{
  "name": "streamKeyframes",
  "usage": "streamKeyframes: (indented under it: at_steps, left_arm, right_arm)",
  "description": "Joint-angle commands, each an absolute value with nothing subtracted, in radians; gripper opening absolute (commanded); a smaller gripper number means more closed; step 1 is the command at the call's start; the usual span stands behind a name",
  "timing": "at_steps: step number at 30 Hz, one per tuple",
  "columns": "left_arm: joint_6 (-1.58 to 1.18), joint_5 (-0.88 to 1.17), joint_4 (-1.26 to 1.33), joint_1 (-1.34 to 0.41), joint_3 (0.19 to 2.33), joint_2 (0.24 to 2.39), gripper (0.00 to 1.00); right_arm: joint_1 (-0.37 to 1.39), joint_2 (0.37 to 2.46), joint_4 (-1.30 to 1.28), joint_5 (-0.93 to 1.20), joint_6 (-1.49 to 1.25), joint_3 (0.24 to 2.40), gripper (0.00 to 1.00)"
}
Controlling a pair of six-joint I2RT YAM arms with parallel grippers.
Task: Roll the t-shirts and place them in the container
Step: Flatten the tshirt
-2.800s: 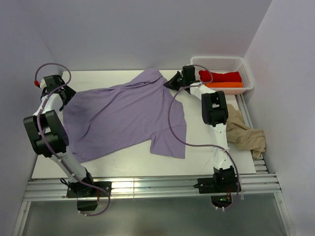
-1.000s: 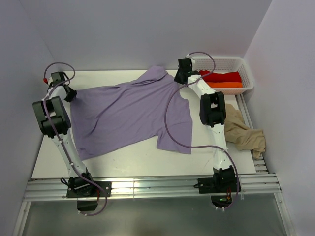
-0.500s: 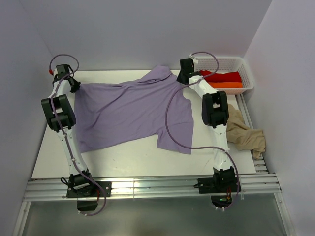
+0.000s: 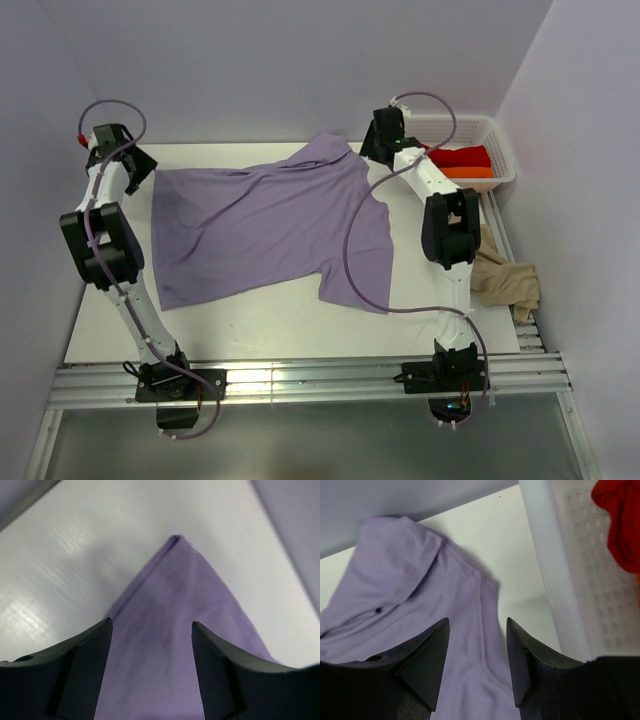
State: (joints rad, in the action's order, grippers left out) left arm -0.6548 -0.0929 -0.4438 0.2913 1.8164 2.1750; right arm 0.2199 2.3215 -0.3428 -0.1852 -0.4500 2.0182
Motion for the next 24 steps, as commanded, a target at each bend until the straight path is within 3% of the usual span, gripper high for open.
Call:
streamKeyframes:
  at_steps: [1,4,8,12,17,24]
  left_arm:
    - [-0.663,-0.101,-0.407,0.295,1.728,1.937,0.70]
    - [-0.718,-0.058,-0.336,0.284,1.452,1.768,0.72]
    - [-0.787,-0.019,-0.197,0.265,1.142,1.524,0.72]
    - [-0.786,-0.017,-0.184,0.265,0.982,1.343,0.70]
    - [-0.761,-0.093,-0.189,0.262,0.882,1.318,0.69]
    - [-0.735,-0.074,-0.132,0.262,0.861,1.468,0.56]
  right_arm:
    - [0.219,2.097,-0.319,-0.163,-0.426,1.936,0.58]
    - [0.230,1.956,-0.314,-0.164,-0.446,1.772,0.58]
    - [0.252,1.728,-0.229,-0.147,-0.517,1.390,0.54]
    - [0.322,1.519,-0.157,-0.207,-0.554,1.111,0.49]
    - [0.409,1.297,-0.100,-0.287,-0.619,0.855,0.44]
    - [0.489,1.221,0.070,-0.388,-0.686,0.631,0.36]
